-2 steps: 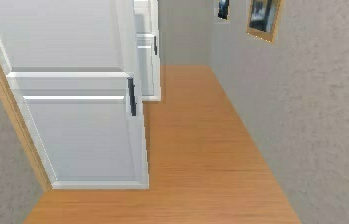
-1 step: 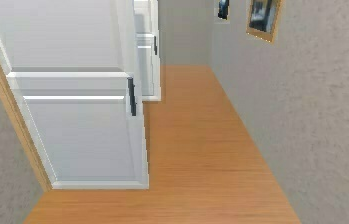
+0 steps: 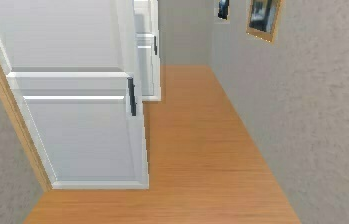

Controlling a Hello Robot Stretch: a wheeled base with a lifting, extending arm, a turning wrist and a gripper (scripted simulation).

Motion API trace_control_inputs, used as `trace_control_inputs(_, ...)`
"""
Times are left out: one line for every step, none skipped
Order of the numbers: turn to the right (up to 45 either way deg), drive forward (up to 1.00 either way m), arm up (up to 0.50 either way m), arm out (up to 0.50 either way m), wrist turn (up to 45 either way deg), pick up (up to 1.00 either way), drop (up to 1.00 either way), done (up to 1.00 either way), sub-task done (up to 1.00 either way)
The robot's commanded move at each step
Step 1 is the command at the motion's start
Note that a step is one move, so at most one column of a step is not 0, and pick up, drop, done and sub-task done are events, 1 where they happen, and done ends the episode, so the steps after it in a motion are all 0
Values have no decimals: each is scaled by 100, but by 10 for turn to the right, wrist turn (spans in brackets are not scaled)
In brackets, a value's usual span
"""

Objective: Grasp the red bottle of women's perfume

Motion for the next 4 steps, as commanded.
trace_control_inputs(0,0,0,0,420,0,0,0,0)
trace_control_inputs(0,0,-22,0,0,0,0,0,0)
trace_control_inputs(0,0,0,0,0,100,0,0,0)
trace_control_inputs(0,0,10,0,0,0,0,0,0)
